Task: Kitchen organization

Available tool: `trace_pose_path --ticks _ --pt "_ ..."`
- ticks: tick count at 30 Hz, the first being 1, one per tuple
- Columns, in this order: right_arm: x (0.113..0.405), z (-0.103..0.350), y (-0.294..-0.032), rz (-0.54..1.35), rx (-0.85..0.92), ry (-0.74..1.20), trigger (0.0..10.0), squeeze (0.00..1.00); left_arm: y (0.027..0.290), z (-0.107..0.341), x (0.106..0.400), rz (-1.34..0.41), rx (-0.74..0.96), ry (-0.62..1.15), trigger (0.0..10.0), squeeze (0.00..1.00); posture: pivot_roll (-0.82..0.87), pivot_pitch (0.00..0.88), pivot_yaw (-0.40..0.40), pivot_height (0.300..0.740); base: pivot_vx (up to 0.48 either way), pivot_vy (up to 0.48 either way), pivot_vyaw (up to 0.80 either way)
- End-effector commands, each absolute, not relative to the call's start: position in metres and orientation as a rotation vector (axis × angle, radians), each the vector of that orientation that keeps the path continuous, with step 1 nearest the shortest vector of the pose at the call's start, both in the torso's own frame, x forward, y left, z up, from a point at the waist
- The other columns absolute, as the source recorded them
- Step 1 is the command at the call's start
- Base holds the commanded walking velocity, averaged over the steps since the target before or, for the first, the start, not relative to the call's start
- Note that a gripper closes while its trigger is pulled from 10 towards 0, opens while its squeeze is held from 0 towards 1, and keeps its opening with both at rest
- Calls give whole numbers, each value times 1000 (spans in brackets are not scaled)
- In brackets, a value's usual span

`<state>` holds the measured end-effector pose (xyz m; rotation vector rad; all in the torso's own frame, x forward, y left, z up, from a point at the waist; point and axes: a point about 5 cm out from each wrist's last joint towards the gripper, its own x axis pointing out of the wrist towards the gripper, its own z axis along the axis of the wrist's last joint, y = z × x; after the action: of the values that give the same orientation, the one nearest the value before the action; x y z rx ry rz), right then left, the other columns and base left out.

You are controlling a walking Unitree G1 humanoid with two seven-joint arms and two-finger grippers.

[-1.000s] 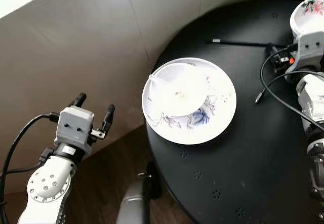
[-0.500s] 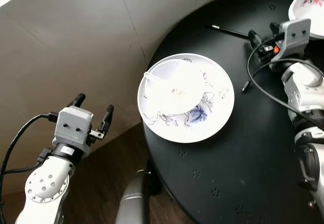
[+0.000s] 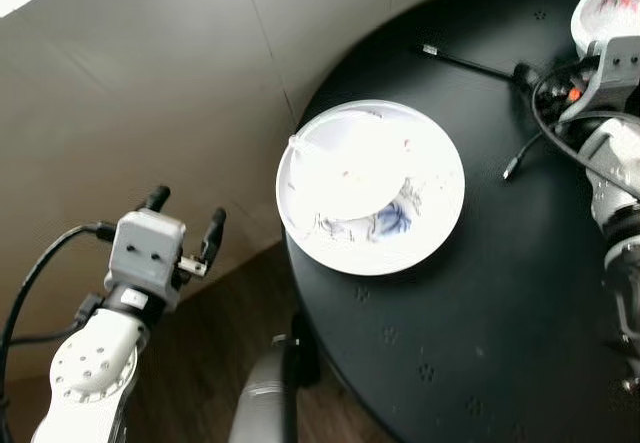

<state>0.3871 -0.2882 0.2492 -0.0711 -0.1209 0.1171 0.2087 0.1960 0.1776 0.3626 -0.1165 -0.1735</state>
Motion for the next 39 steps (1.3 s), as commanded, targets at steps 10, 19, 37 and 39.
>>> trace_pose_path --ticks 10,19,37,39 --pt "383 189 -273 209 -86 199 0 0 193 171 212 -165 353 -91 10000 0 99 376 128 740 0 0 0" --pt "378 172 -255 323 -100 276 0 0 189 166 218 -151 334 -91 10000 0 57 358 99 740 0 0 0" --pt "343 163 -249 96 -184 235 0 0 176 157 236 -134 292 -125 10000 0 -31 300 54 740 0 0 0" --pt "342 170 -249 39 -192 196 0 0 176 157 238 -130 289 -131 10000 0 -34 291 50 740 0 0 0"
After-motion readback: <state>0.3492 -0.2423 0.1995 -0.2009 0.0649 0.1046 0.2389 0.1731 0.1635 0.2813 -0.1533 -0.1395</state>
